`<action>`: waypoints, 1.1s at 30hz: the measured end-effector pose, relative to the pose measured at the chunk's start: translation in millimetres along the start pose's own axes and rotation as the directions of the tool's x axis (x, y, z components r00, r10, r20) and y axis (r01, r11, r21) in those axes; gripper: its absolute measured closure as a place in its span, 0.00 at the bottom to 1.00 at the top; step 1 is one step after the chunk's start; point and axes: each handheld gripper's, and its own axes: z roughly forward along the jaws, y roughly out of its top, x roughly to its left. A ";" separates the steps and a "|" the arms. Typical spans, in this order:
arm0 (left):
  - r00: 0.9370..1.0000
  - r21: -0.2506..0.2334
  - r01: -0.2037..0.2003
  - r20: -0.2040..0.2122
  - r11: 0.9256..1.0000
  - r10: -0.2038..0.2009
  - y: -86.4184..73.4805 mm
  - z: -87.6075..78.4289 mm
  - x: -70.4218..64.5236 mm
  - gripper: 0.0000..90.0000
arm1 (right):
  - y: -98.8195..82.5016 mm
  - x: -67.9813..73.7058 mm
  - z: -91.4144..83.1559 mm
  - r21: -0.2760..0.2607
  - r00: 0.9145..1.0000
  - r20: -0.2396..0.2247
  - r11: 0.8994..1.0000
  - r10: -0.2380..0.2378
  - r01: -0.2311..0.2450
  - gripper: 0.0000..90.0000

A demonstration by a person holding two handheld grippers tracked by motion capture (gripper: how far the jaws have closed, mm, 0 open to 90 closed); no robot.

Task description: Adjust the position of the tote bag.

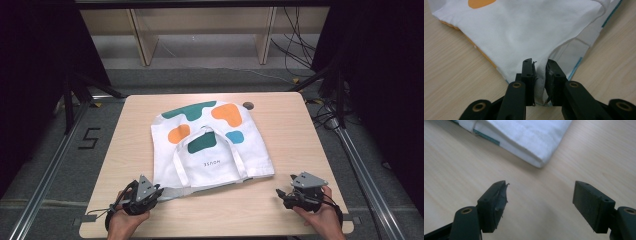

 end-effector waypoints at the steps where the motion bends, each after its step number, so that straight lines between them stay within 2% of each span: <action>1: 1.000 -0.015 0.000 -0.001 1.000 0.000 0.3 1.1 0.0 0.85 | 3.4 -0.1 4.6 0.006 1.000 0.001 1.000 -0.015 0.015 0.31; 3: 1.000 0.003 0.009 -0.007 1.000 -0.009 1.6 0.6 -0.8 0.85 | 5.4 0.6 7.2 0.008 1.000 0.005 1.000 -0.010 0.010 0.32; 4: 1.000 0.001 0.007 -0.008 1.000 -0.007 1.5 0.4 -0.3 0.85 | 11.4 -3.0 16.1 0.007 0.999 0.012 0.999 -0.040 0.040 0.31; 5: 1.000 -0.018 0.017 0.001 1.000 -0.017 0.4 1.4 -0.2 0.85 | 13.5 -4.1 19.4 -0.001 0.999 0.015 0.999 -0.047 0.047 0.31; 7: 0.999 -0.029 0.032 -0.002 0.999 -0.032 0.6 1.5 0.9 0.85 | 19.0 -4.3 27.2 0.011 0.999 0.011 0.999 -0.037 0.037 0.31; 8: 1.000 -0.034 0.028 -0.007 0.999 -0.028 1.2 1.5 1.0 0.85 | 21.5 -4.9 31.5 0.004 0.998 0.011 0.998 -0.055 0.055 0.32; 10: 1.000 -0.026 0.021 0.002 0.999 -0.021 0.9 0.8 0.8 0.86 | 23.9 -2.9 34.0 0.012 0.999 0.008 0.999 -0.050 0.050 0.32; 11: 1.000 -0.021 0.022 0.011 1.000 -0.022 0.1 0.9 1.1 0.86 | 30.6 3.1 39.6 0.011 0.997 0.010 0.997 -0.074 0.074 0.32; 12: 1.000 -0.017 0.003 0.005 1.000 -0.003 0.5 0.1 2.5 0.86 | 32.7 5.3 41.5 0.018 0.996 0.015 0.996 -0.088 0.088 0.32; 13: 1.000 -0.017 0.003 0.005 1.000 -0.003 0.5 0.1 2.5 0.86 | 32.7 5.3 41.5 0.018 0.996 0.015 0.996 -0.088 0.088 0.32; 14: 1.000 -0.019 0.000 -0.001 1.000 0.000 1.5 0.1 3.0 0.86 | 37.8 10.2 47.7 0.036 0.992 0.019 0.992 -0.121 0.120 0.33; 18: 1.000 -0.019 0.003 0.003 1.000 -0.003 0.2 0.5 2.4 0.85 | 44.1 10.1 53.9 0.026 0.992 0.013 0.992 -0.122 0.121 0.35; 20: 1.000 -0.022 0.002 0.001 1.000 -0.002 1.2 0.8 2.1 0.85 | 48.3 8.2 57.1 0.008 0.990 0.047 0.992 -0.130 0.130 0.34; 21: 1.000 -0.007 0.022 0.004 1.000 -0.022 1.6 0.4 0.8 0.85 | 48.3 8.2 57.1 0.008 0.990 0.047 0.992 -0.130 0.130 0.34; 22: 1.000 -0.014 0.020 0.007 1.000 -0.020 0.8 1.3 0.7 0.85 | 49.5 7.8 57.7 -0.001 0.990 0.058 0.991 -0.132 0.133 0.35; 24: 1.000 -0.002 0.024 -0.004 1.000 -0.024 0.2 1.3 0.0 0.84 | 54.2 7.5 55.1 -0.047 0.989 0.088 0.991 -0.122 0.127 0.38; 26: 1.000 -0.001 0.008 -0.018 1.000 -0.008 1.1 1.1 -0.3 0.83 | 56.4 7.8 52.0 -0.077 0.987 0.113 0.989 -0.118 0.127 0.39; 27: 1.000 0.007 -0.018 -0.019 1.000 0.018 1.2 1.4 0.9 0.82 | 57.3 7.7 51.3 -0.073 0.984 0.122 0.988 -0.129 0.138 0.39; 28: 1.000 -0.008 0.017 -0.013 1.000 -0.017 -0.2 4.0 -1.0 0.82 | 57.3 8.1 52.6 -0.061 0.985 0.124 0.990 -0.121 0.129 0.40; 29: 0.999 -0.003 0.026 -0.023 1.000 -0.026 -0.6 5.0 -1.4 0.81 | 55.4 7.0 58.0 -0.031 0.982 0.128 0.989 -0.137 0.142 0.40; 31: 0.999 0.001 0.024 -0.023 1.000 -0.024 -0.4 4.8 -1.0 0.80 | 54.6 6.3 59.7 -0.019 0.984 0.121 0.991 -0.129 0.133 0.41; 32: 1.000 0.008 0.015 -0.021 1.000 -0.015 -0.3 4.5 -0.8 0.80 | 54.0 5.2 61.7 -0.014 0.988 0.115 0.995 -0.100 0.102 0.41; 33: 1.000 0.012 0.016 -0.019 1.000 -0.016 -0.7 4.6 -1.1 0.78 | 53.9 1.4 63.7 -0.011 0.990 0.109 0.996 -0.092 0.093 0.41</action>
